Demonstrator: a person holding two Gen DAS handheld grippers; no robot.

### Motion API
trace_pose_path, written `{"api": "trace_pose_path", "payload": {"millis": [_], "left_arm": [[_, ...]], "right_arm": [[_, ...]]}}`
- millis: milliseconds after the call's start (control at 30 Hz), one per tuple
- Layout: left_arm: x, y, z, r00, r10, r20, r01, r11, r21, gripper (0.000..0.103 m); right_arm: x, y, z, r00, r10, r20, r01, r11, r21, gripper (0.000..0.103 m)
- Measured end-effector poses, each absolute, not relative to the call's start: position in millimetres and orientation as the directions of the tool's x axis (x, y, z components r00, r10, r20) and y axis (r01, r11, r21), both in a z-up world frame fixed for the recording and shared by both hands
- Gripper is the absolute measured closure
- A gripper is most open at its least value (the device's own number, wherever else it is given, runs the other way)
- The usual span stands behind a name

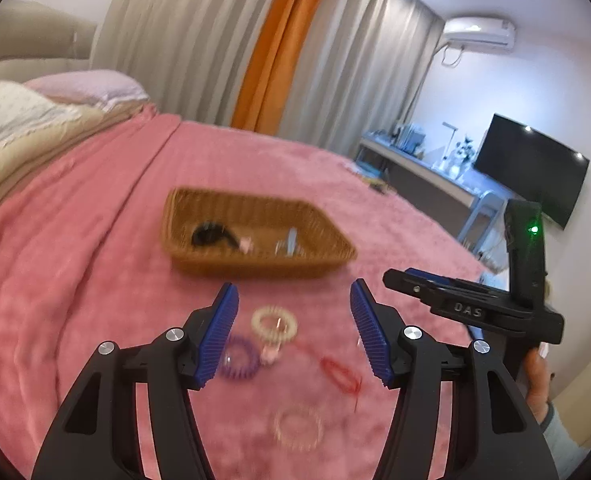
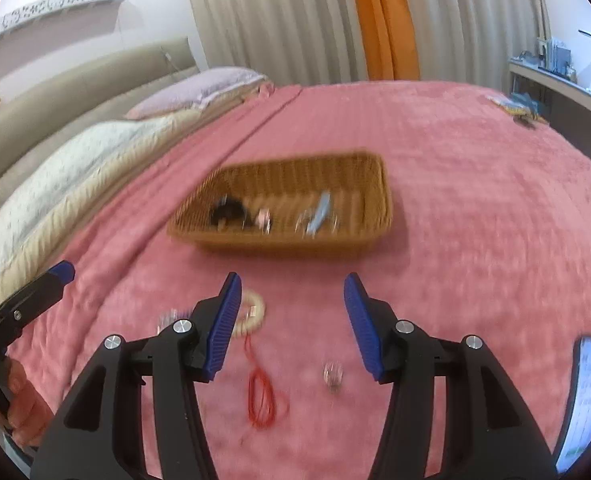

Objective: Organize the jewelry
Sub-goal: 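Grasp the clear bead bracelet with the left tool while the right tool grasps the red cord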

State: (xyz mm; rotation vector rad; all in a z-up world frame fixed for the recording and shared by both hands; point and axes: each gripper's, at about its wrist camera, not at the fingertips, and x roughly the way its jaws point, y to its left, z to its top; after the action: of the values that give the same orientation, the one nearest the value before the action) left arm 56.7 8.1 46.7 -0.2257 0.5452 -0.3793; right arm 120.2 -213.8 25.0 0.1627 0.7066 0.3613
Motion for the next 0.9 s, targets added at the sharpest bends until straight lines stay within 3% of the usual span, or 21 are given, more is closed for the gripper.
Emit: {"api": "trace_pose_path", "payload": {"millis": [367, 567, 833, 900], "left_arm": [[49.0, 6.4, -36.6, 0.693, -0.350, -0.630, 0.182, 0.931, -0.316, 0.048], [52.4, -1.8, -56.8, 0.659, -0.357, -0.662, 0.186, 0.930, -0.315, 0.048], [53.1, -18.5, -61.7, 0.654, -0.298, -0.696, 0.196, 0.955, -0.224, 0.048], [51.1, -24.7, -62.2, 0.657, -0.278, -0.701, 0.206, 0.960, -0.189, 0.051]], "right_arm": [[103.6, -179.2, -50.2, 0.616, 0.337, -0.712, -0.277, 0.939, 0.205, 0.053], [101.6, -176.0, -55.5, 0.619, 0.333, -0.711, -0.287, 0.939, 0.190, 0.053], [100.5, -162.4, -58.6, 0.624, 0.291, -0.725, -0.300, 0.946, 0.121, 0.053], [99.2, -159.0, -59.3, 0.622, 0.288, -0.728, -0.312, 0.944, 0.107, 0.061]]}}
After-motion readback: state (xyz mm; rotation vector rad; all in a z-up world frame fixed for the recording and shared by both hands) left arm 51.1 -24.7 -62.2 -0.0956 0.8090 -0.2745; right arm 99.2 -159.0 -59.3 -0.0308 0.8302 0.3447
